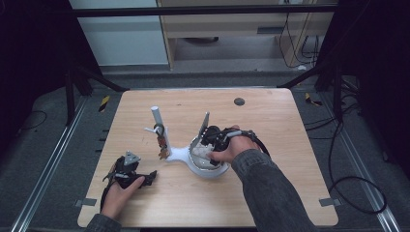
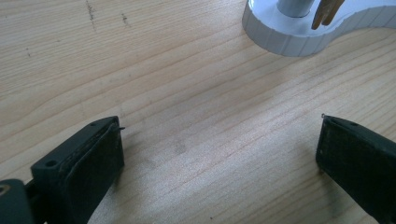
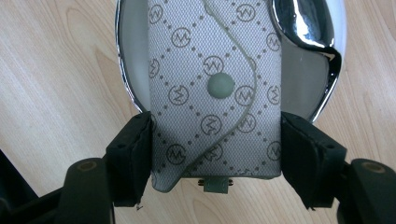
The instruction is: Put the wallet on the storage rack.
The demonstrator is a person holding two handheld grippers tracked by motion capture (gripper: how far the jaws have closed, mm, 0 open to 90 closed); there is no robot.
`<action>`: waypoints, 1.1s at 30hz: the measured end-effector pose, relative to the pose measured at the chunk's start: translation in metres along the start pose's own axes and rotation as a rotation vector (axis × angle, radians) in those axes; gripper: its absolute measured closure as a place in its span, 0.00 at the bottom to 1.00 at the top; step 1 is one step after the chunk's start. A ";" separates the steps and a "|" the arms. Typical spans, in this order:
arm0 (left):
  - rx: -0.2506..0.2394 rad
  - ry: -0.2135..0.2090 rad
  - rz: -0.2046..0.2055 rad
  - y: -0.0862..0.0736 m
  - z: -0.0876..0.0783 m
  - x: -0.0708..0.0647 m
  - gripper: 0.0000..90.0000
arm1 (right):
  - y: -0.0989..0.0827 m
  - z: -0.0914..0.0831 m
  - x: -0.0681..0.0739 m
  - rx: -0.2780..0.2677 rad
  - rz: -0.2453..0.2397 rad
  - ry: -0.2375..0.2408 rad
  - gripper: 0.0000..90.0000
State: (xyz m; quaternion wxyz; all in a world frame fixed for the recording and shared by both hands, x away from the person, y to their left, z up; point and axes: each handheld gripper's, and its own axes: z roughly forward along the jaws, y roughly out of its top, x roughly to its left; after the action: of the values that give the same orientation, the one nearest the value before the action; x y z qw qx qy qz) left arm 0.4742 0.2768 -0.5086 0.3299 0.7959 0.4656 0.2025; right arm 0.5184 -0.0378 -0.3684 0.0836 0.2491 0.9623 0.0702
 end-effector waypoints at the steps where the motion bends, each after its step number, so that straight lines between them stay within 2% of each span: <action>1: 0.000 0.000 0.000 0.000 0.000 0.000 0.00 | 0.001 0.000 0.000 0.000 -0.002 0.000 0.35; 33: 0.000 -0.001 0.002 0.000 0.000 0.000 0.00 | 0.005 0.008 -0.001 -0.017 0.012 -0.005 0.35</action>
State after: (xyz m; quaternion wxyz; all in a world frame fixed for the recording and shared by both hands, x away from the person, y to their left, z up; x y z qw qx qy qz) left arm 0.4742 0.2768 -0.5086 0.3299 0.7964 0.4648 0.2023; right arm 0.5231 -0.0326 -0.3754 0.0878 0.2543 0.9599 0.0785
